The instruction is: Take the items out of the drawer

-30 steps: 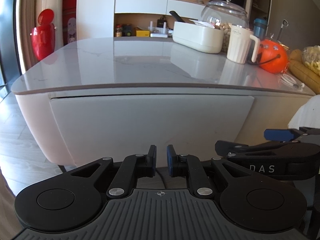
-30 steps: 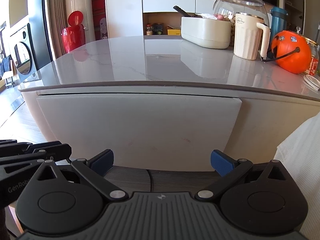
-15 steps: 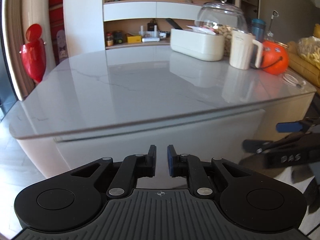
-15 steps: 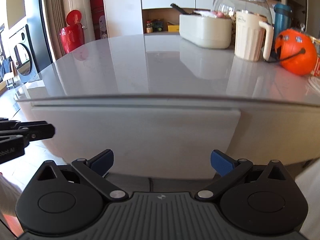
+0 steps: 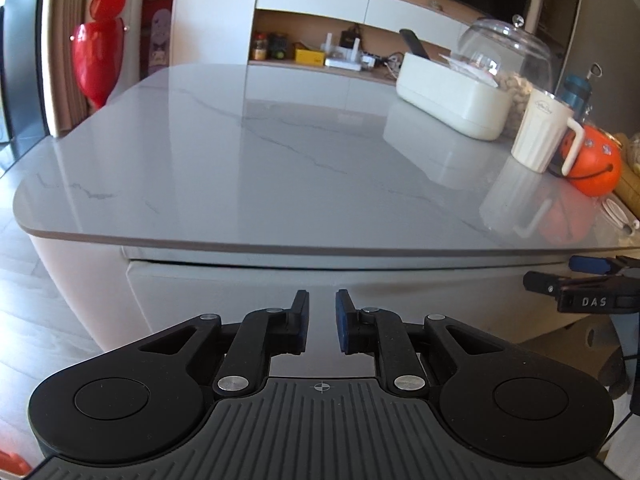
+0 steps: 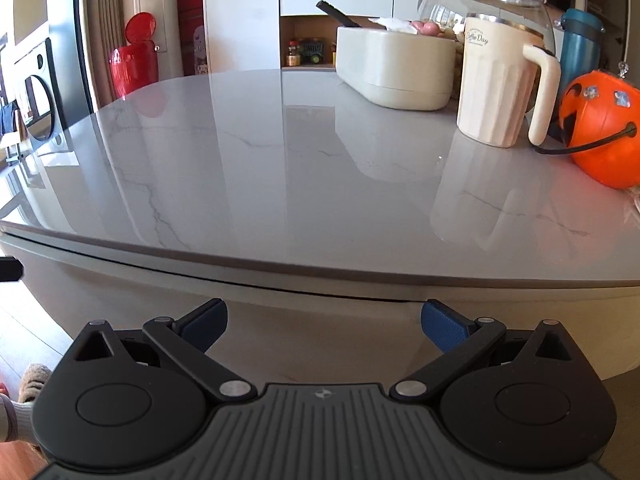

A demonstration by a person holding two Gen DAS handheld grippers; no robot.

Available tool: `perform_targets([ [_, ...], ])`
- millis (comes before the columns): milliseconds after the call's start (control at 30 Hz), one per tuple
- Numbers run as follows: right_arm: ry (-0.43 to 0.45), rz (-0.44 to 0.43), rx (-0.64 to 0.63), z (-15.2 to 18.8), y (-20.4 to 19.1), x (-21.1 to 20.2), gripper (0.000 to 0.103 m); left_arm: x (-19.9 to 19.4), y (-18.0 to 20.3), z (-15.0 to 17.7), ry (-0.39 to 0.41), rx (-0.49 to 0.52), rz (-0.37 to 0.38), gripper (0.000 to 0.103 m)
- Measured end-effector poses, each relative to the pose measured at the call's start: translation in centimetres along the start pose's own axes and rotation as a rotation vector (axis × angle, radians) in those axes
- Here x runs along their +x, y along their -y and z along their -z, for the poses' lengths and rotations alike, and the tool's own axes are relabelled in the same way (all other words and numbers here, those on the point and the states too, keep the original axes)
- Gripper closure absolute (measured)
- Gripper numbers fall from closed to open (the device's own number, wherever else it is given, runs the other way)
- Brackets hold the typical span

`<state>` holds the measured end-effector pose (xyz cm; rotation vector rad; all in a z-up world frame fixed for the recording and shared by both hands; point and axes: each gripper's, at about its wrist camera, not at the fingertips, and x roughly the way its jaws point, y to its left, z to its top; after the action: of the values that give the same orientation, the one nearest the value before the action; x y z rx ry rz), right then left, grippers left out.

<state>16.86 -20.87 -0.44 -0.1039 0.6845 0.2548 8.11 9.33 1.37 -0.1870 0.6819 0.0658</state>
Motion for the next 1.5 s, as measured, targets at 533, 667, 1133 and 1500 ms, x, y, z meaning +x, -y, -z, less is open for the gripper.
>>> perform_targets([
  [533,-0.06,-0.119,0.223,-0.5,4.2,2.2,0.0,-0.4,-0.4,-0.4,0.03,-0.032,0.005,0.087],
  [667,-0.053,-0.115,0.215,-0.6,3.9,2.5,0.0,-0.4,-0.3,-0.4,0.032,-0.032,0.01,0.087],
  [1133,-0.078,-0.122,0.159,-0.3,3.5,0.9,0.0,2.4,3.1,-1.8,-0.011,-0.004,-0.003,0.087],
  [1500,-0.088,0.023,0.098,-2.4,-3.2,0.3,0.0,3.3,2.8,-1.6,-0.09,-0.01,-0.04,0.088],
])
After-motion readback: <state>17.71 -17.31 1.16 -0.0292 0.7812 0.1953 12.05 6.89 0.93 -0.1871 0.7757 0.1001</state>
